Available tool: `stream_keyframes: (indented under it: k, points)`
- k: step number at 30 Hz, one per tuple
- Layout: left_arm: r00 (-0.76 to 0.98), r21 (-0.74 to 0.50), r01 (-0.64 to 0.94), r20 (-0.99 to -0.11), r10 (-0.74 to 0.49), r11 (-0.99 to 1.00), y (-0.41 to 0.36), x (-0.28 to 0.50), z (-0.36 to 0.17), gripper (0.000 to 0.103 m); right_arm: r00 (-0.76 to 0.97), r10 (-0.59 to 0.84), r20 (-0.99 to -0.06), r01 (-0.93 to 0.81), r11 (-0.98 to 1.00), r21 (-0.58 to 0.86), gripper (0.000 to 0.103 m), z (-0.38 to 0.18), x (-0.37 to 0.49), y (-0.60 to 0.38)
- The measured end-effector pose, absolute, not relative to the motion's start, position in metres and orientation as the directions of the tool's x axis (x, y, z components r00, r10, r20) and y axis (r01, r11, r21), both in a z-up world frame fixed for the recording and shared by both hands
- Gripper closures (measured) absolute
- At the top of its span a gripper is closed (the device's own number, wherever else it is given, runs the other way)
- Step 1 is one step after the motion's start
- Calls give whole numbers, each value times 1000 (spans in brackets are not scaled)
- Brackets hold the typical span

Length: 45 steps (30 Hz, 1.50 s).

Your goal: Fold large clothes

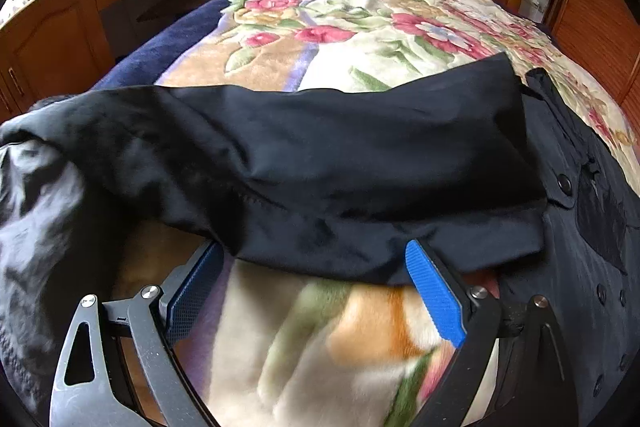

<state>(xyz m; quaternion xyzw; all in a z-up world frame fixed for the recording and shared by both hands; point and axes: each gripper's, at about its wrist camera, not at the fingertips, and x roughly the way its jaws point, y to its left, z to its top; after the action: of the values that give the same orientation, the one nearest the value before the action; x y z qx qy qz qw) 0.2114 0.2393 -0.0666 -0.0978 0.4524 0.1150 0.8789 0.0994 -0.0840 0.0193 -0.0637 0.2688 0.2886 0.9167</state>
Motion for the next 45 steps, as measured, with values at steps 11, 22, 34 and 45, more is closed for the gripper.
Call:
stream_keyframes:
  k: [11,22,34,45]
  points:
    - [580,-148,-278,-814,43,949,237,224,-65,89,684,505,-526,-567,822,52,0,21,98,-87]
    - [720,-79,-106,-694,21,991,168,213,15,100,694,524,-493,-575,816,57,0,41,90,-103]
    - [731,12,145,-675,-99,989,54,190,31,100,737,468,-487,-506,860,61,0,53,93,-143]
    - [702,39,189,-704,-107,981,46,145,15,68,721,475,-505,-526,849,47,0,52,94,-136]
